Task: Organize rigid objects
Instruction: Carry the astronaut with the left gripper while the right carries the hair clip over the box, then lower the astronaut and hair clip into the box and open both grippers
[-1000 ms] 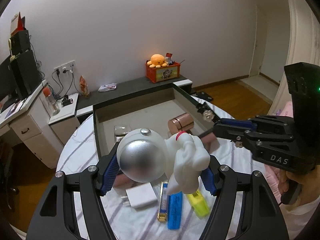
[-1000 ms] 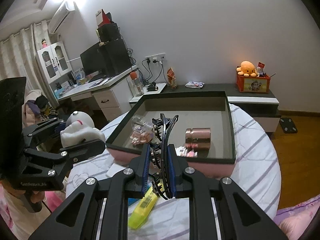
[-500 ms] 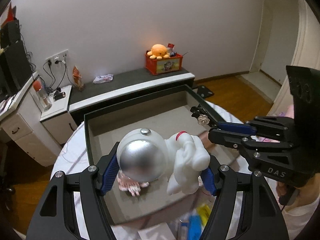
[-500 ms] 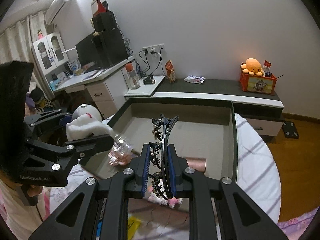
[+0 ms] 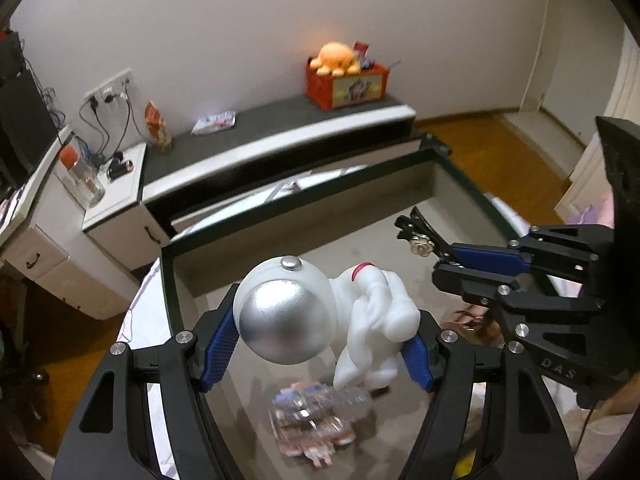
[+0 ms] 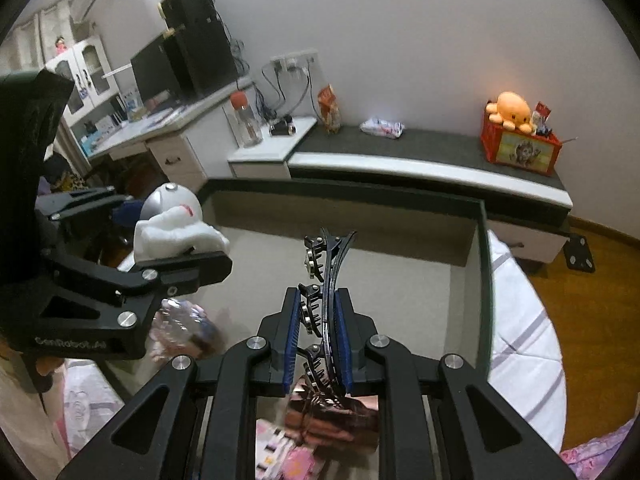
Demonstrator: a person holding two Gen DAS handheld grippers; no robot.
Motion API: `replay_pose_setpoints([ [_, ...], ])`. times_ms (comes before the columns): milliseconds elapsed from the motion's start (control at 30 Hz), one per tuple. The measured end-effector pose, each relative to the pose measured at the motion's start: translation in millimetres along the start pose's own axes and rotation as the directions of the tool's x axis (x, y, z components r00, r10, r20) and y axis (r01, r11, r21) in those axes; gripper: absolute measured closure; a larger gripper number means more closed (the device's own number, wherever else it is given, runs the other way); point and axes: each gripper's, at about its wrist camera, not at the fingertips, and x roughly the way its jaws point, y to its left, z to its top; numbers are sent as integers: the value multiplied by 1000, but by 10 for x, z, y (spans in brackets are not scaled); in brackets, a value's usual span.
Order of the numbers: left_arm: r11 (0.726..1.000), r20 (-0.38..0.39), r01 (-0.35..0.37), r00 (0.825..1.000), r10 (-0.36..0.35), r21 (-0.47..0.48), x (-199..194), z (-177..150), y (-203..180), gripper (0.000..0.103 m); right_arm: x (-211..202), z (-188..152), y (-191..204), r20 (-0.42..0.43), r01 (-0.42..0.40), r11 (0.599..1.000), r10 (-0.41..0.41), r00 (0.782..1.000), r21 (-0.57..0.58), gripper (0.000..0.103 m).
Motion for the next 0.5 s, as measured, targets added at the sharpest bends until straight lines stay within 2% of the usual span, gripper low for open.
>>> replay_pose_setpoints([
  [133, 1000, -39, -23, 999, 24, 11, 183, -10, 2, 32, 200, -14, -39, -62, 9, 1000, -10, 998, -11, 86],
  [200, 1000, -57, -18, 998, 19, 12, 260, -13, 18, 32, 240, -8, -49, -76, 19, 1000, -20, 997, -14, 86],
  [300, 998, -83, -62, 994, 65, 32, 341, -18, 10, 32, 234, 10, -43, -94, 38, 999, -41, 995, -30, 86],
  [500, 997, -111, -70, 991, 72, 22, 455, -18, 59, 31, 248, 25, -12, -115, 60, 997, -64, 991, -42, 85],
])
